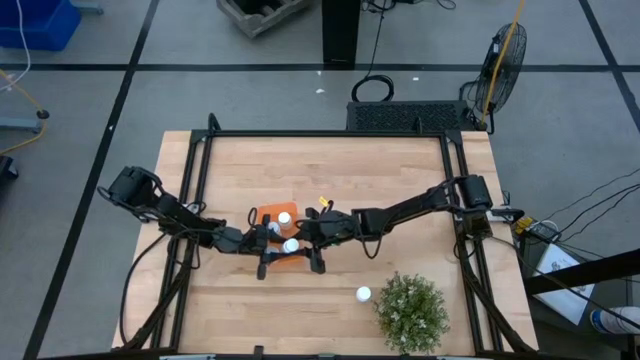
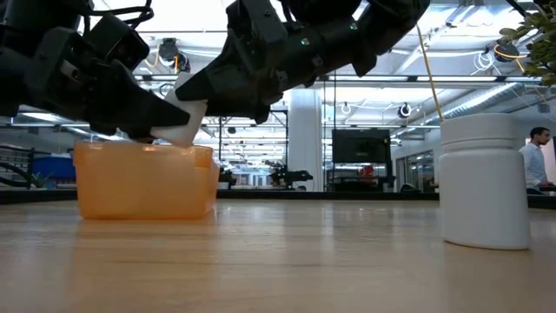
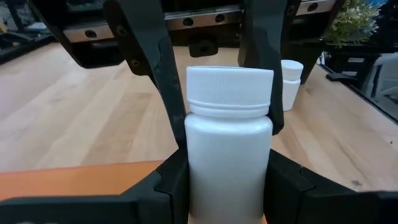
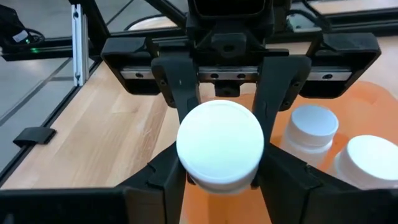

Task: Pick and place pill bottles into a basket
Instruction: Put the white medicine bottle into the orange bin

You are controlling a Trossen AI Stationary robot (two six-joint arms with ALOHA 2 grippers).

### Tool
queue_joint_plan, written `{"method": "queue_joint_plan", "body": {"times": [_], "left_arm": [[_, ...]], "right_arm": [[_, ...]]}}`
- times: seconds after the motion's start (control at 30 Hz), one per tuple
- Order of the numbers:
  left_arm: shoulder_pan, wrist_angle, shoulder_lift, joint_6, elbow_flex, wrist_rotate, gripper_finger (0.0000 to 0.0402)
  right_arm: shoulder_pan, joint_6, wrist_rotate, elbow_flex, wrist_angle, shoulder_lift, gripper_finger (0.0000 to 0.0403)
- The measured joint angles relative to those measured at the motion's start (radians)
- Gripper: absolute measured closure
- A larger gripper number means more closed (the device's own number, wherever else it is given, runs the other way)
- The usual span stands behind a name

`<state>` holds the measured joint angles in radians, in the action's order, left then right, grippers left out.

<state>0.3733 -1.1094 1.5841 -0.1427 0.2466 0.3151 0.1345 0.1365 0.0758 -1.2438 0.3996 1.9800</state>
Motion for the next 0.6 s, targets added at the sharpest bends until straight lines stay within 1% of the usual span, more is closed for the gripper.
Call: {"method": "queue_joint_plan", "body": {"times": [0.03, 0.07, 0.1, 0.27, 0.33, 0.4, 0.47, 0.6], "left_arm": [[0.000, 0.001, 0.000, -0.011, 0.000, -0.001, 0.0255], [0.000, 0.001, 0.000, -0.018, 0.000, -0.001, 0.0245], [0.000, 0.001, 0.000, -0.029, 0.000, 0.002, 0.0225], [0.000, 0.002, 0.001, -0.063, -0.001, 0.052, 0.0092], [0.000, 0.002, 0.001, -0.071, -0.001, 0.061, 0.0052], [-0.001, 0.003, 0.001, -0.073, -0.002, 0.065, 0.0021], [-0.001, 0.003, 0.001, -0.083, -0.002, 0.065, 0.0010], [0.000, -0.014, 0.000, -0.126, -0.003, 0.060, 0.0026]], "right_arm": [[0.000, -0.002, 0.002, -0.008, -0.022, 0.000, 0.0249], [0.000, -0.003, 0.003, -0.013, -0.037, 0.000, 0.0249], [0.000, -0.006, 0.003, -0.014, -0.043, 0.000, 0.0249], [-0.001, -0.014, 0.005, -0.014, -0.084, -0.001, 0.0249], [-0.007, -0.013, 0.013, -0.014, -0.103, -0.002, 0.0249], [-0.008, -0.004, 0.017, -0.014, -0.115, -0.002, 0.0249], [-0.008, -0.003, 0.017, -0.014, -0.118, -0.002, 0.0249], [-0.009, -0.002, 0.015, -0.014, -0.129, -0.003, 0.0249]]}}
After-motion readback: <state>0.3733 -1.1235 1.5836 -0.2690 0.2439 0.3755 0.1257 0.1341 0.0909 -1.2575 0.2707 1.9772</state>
